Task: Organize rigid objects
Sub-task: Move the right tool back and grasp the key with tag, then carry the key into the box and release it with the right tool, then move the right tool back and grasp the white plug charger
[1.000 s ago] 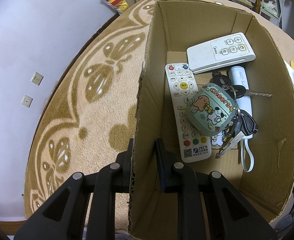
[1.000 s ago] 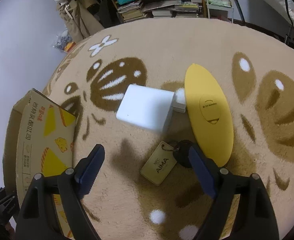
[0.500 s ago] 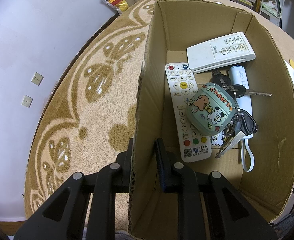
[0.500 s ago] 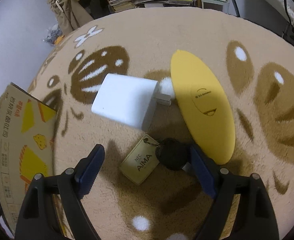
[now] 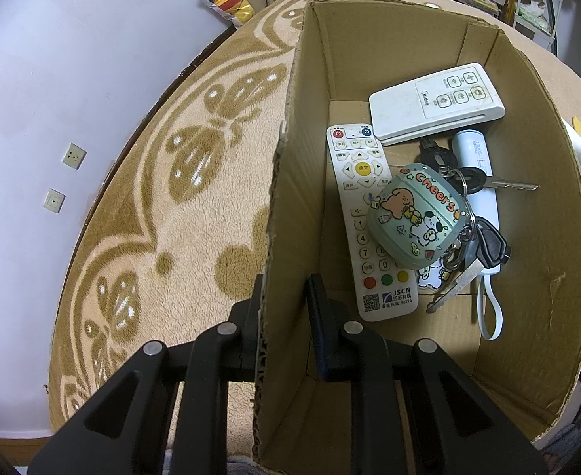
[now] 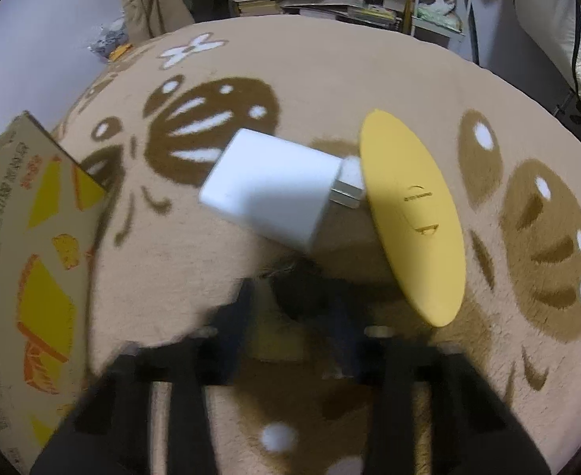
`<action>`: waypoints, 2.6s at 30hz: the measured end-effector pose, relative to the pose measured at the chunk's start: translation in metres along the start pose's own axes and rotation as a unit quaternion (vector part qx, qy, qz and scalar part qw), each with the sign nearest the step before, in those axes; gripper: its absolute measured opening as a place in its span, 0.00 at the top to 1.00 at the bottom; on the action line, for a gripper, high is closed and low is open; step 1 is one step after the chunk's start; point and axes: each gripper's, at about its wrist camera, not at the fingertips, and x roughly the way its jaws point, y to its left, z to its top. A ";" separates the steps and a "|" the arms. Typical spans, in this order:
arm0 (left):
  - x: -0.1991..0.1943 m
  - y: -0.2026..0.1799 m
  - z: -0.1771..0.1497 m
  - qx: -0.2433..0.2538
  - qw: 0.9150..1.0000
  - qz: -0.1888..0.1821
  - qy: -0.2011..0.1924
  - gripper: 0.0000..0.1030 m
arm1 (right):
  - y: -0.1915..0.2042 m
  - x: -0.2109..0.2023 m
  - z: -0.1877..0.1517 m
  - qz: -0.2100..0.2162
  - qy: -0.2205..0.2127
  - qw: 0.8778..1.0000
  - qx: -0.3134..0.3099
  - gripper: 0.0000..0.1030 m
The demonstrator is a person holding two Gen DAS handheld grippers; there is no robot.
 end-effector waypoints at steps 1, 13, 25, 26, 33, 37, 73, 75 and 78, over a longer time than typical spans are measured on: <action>0.000 0.000 0.000 0.000 1.000 0.000 0.000 0.81 | 0.001 -0.001 -0.001 0.000 -0.001 1.000 -0.001 0.70; 0.000 0.000 0.000 0.000 1.000 0.000 0.000 0.81 | 0.041 -0.030 -0.001 0.034 -0.048 0.997 -0.047 0.70; 0.000 0.000 0.000 0.000 1.000 0.000 0.000 0.81 | 0.090 -0.102 -0.001 0.112 -0.174 0.975 -0.081 0.70; 0.000 0.000 0.000 0.000 1.000 0.000 0.000 0.81 | 0.093 -0.106 -0.002 0.117 -0.180 0.973 -0.083 0.70; 0.000 0.000 0.000 0.001 1.000 0.001 0.000 0.81 | 0.119 -0.126 -0.012 0.168 -0.212 0.956 -0.109 0.70; -0.001 -0.001 0.000 0.001 1.000 0.001 -0.001 0.81 | 0.132 -0.126 -0.018 0.189 -0.214 0.950 -0.124 0.70; -0.001 -0.001 0.000 0.002 1.000 0.002 -0.001 0.81 | 0.060 -0.098 0.014 0.095 -0.204 0.974 -0.015 0.00; -0.001 -0.001 0.000 0.002 1.000 0.002 0.000 0.81 | 0.052 -0.091 0.018 0.084 -0.197 0.977 -0.007 0.00; -0.001 -0.001 0.000 0.002 1.000 0.002 -0.001 0.81 | 0.044 -0.081 0.022 0.071 -0.188 0.980 0.001 0.00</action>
